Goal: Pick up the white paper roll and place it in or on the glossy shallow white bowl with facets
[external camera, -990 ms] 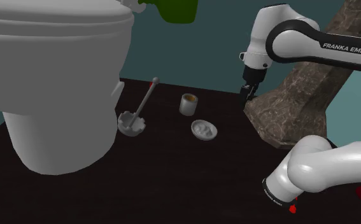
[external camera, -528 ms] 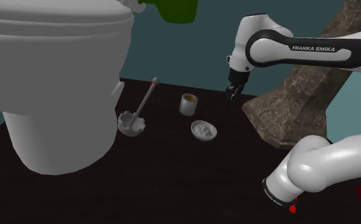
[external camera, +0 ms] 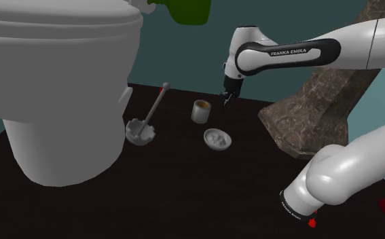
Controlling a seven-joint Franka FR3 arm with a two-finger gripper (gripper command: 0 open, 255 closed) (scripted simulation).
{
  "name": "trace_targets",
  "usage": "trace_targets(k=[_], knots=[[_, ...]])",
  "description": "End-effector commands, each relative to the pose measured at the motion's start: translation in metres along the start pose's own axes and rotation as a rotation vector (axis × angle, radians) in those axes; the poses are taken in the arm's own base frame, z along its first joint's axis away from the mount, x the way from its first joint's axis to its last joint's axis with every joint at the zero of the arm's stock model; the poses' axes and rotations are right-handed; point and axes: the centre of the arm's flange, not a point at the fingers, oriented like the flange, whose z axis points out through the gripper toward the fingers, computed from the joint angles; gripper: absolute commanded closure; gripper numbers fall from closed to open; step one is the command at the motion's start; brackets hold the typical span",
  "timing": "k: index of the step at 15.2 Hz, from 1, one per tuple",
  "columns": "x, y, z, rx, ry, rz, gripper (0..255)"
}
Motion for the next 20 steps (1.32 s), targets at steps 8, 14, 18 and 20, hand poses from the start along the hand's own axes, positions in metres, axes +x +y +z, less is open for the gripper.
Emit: trace_targets(k=[8, 14, 18, 20], knots=[[0.102, 0.021, 0.045, 0.03, 0.054, 0.016, 0], [0.157, 0.03, 0.072, 0.046, 0.081, 0.024, 0], [0.159, 0.029, 0.093, 0.046, 0.081, 0.024, 0], [0.16, 0.029, 0.103, 0.046, 0.081, 0.024, 0]])
